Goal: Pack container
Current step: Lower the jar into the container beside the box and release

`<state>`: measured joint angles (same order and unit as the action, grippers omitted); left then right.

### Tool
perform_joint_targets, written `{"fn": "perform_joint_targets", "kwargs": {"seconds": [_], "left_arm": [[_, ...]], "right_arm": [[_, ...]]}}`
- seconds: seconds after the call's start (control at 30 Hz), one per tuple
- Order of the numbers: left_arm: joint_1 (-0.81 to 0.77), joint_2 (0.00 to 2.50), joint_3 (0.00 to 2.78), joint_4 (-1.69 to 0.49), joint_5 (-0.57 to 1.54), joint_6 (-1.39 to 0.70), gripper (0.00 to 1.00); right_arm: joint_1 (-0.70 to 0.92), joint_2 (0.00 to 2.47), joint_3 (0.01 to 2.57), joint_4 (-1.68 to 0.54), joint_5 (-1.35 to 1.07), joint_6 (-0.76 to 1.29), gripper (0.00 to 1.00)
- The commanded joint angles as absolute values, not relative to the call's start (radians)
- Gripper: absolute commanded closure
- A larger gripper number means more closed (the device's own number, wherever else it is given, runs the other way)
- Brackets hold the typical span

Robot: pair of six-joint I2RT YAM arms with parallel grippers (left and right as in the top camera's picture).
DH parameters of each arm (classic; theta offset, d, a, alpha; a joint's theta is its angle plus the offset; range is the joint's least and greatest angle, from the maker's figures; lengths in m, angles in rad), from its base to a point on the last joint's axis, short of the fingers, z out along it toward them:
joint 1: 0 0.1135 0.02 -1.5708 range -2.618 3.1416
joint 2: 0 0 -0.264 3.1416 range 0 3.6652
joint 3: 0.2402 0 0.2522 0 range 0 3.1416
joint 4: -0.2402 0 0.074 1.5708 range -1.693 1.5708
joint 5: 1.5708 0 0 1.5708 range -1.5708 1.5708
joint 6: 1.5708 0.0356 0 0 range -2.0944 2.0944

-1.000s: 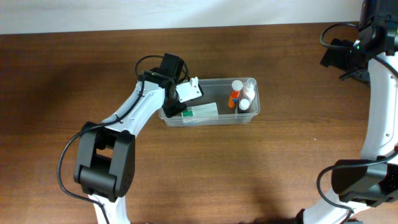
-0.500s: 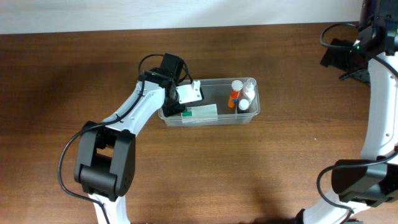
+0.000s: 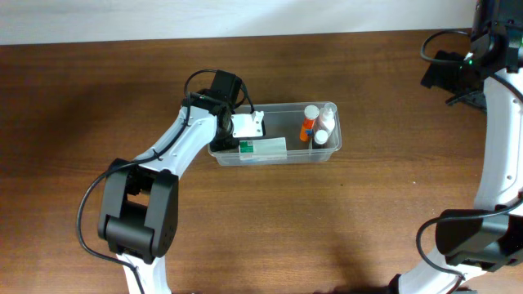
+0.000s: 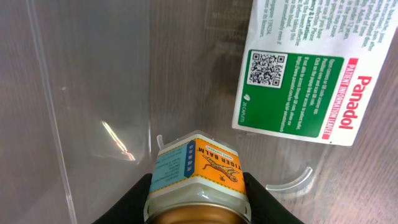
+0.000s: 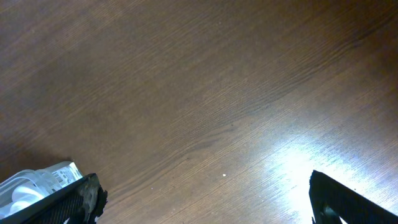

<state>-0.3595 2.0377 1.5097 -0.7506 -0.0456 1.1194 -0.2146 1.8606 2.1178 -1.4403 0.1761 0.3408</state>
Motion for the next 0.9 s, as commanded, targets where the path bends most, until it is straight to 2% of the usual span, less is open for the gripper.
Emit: {"fn": "perform_joint_targets", "kwargs": {"seconds": [0.0, 0.07, 0.53, 0.67, 0.87], "left_arm": [[-0.359, 2.046, 1.505, -0.748, -0.057, 1.147, 0.63], [-0.36, 2.046, 1.505, -0.748, -0.057, 1.146, 0.56], [-0.36, 2.046, 1.505, -0.74, -0.056, 1.146, 0.4], [-0.36, 2.046, 1.508, -0.718, -0.049, 1.145, 0.28], [-0.371, 2.045, 1.542, -0.715, -0.05, 1.145, 0.27]], "right_arm": [[-0.217, 1.853, 2.13, -1.44, 0.189, 0.353, 0.02], [-0.217, 1.853, 2.13, -1.44, 0.189, 0.353, 0.02], [-0.217, 1.853, 2.13, -1.44, 0.189, 0.353, 0.02], [-0.217, 1.853, 2.13, -1.44, 0.189, 0.353, 0.02], [-0.217, 1.853, 2.13, -1.44, 0.189, 0.353, 0.02]]}}
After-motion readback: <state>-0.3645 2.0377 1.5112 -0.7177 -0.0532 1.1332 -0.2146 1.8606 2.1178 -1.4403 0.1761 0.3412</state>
